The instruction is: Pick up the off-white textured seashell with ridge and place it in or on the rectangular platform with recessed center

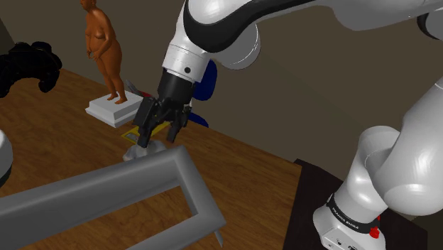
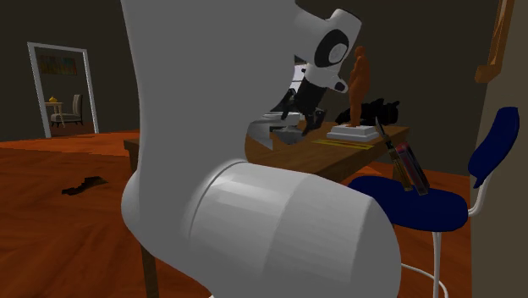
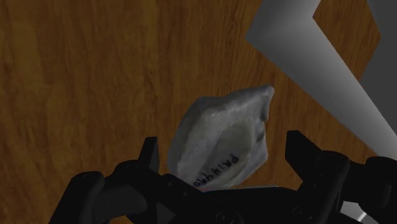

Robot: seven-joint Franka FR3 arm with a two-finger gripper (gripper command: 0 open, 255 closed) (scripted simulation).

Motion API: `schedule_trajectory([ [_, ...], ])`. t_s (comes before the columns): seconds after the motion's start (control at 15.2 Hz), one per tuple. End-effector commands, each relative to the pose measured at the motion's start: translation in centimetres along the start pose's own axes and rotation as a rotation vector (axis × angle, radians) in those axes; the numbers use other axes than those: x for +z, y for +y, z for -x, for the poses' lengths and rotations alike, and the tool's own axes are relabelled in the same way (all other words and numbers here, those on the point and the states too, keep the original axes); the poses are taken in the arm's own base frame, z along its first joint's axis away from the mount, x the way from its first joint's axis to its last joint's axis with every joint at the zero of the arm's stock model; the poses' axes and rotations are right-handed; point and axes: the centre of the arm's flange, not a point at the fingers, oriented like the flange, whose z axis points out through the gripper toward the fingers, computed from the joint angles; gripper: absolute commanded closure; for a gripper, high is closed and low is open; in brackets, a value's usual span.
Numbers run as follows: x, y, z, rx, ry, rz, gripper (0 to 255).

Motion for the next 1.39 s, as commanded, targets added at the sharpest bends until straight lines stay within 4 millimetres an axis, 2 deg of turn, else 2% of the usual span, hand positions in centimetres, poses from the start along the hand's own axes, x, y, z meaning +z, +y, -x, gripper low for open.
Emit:
schedule_trajectory([
  [0.0,1.1,0.0,0.1,-0.001,0.004,0.0,0],
  [0.2,2.5,0.0,0.1,-0.001,0.004,0.0,0],
  [0.66,2.4,0.0,0.1,-0.001,0.004,0.0,0],
  [0.73,2.4,0.0,0.1,-0.001,0.004,0.0,255],
  [1.32,2.5,0.0,0.1,-0.001,0.004,0.0,255],
])
